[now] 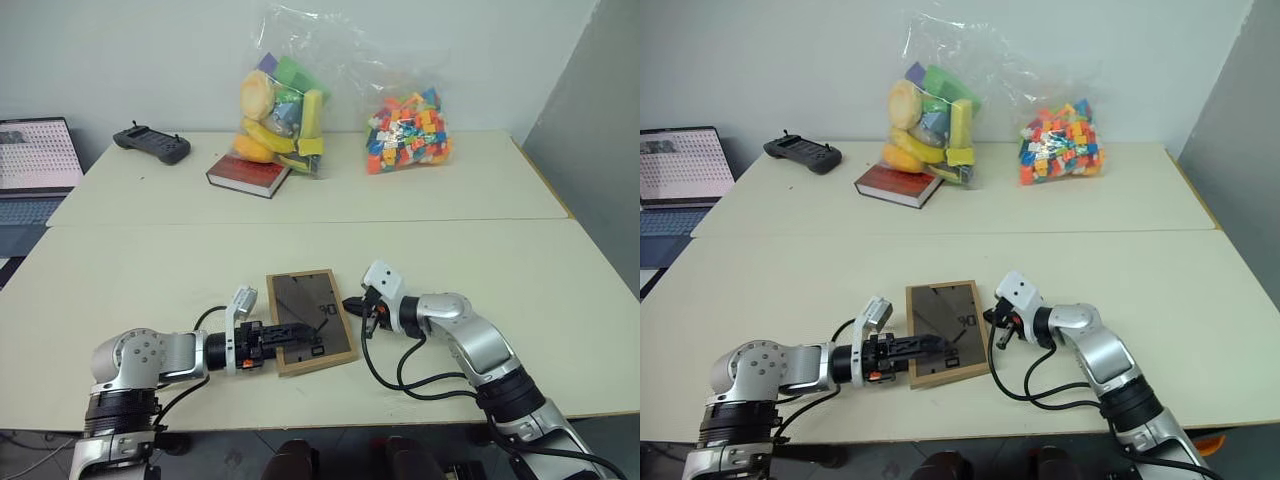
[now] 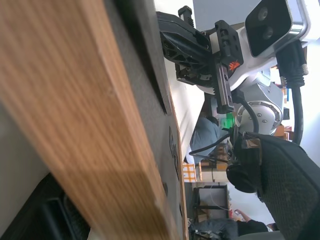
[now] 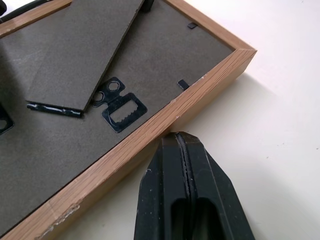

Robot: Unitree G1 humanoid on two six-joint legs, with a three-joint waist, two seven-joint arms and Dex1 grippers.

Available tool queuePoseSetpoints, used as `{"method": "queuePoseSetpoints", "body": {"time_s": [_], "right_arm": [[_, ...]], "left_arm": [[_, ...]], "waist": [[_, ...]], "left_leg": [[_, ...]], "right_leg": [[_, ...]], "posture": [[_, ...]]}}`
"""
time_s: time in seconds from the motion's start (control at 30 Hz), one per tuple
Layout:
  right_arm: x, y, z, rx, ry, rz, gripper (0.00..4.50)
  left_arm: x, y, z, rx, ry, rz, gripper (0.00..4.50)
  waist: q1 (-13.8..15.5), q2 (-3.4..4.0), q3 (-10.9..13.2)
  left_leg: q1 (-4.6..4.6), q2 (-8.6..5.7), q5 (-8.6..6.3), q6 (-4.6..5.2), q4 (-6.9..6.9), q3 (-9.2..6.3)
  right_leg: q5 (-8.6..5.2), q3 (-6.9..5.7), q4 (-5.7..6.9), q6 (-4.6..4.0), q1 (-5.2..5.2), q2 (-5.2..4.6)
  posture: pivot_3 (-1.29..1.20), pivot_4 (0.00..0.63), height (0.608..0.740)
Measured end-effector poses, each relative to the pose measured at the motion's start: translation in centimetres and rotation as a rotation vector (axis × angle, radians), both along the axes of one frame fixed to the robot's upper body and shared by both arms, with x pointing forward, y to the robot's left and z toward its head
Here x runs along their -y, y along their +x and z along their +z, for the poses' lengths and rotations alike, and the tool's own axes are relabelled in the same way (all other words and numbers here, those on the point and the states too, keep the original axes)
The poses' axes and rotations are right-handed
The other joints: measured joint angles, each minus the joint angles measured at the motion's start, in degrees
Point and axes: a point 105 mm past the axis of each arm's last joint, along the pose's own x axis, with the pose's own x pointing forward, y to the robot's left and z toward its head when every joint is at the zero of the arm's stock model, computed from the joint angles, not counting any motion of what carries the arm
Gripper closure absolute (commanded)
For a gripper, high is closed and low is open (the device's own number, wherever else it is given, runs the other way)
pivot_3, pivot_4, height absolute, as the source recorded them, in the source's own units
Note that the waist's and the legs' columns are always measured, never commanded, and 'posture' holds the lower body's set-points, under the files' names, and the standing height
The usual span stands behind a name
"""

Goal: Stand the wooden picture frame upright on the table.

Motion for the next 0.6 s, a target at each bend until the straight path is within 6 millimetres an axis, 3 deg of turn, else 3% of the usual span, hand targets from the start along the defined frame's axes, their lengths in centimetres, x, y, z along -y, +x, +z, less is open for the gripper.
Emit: {"method": "queuePoseSetpoints", "body": {"time_s": [0.07, 0.33, 0.5, 0.6], "right_arm": [[0.3, 0.1, 0.0, 0.003, -0.008, -0.009, 4.5], [2.0, 1.2, 0.0, 0.014, -0.018, -0.097, 4.5], [1.8, 1.3, -0.2, 0.005, -0.01, -0.103, 4.5], [1.7, 1.5, -0.1, 0.007, -0.007, -0.108, 4.5]], "left_arm": [[0.1, 0.0, -0.1, -0.003, 0.006, 0.002, 0.48], [-0.1, -2.9, -0.6, -0.051, 0.034, -0.026, 2.07], [-0.5, -2.9, -0.5, -0.046, 0.041, 0.0, 3.08], [-0.4, -2.5, -0.2, -0.025, 0.049, 0.017, 3.22]], "waist": [[-0.1, 0.0, 0.0], [-1.1, -0.04, 0.0], [-1.3, -0.04, 0.0], [-1.3, -0.05, 0.0]], "left_leg": [[-0.01, 0.0, 0.0, 0.0, -0.01, 0.0], [-0.04, 0.1, -0.01, -0.01, -0.08, 0.02], [-0.04, 0.1, -0.02, -0.02, -0.13, 0.03], [-0.04, 0.1, -0.02, -0.02, -0.13, 0.02]], "right_leg": [[0.0, 0.01, 0.02, 0.0, -0.04, 0.01], [-0.02, 0.1, -0.01, -0.02, -0.13, 0.09], [-0.02, 0.09, -0.02, -0.02, -0.14, 0.09], [-0.01, 0.07, -0.03, -0.02, -0.14, 0.09]], "posture": [[0.0, 0.15, 0.74], [0.0, 0.15, 0.74], [0.0, 0.15, 0.74], [0.0, 0.15, 0.74]]}}
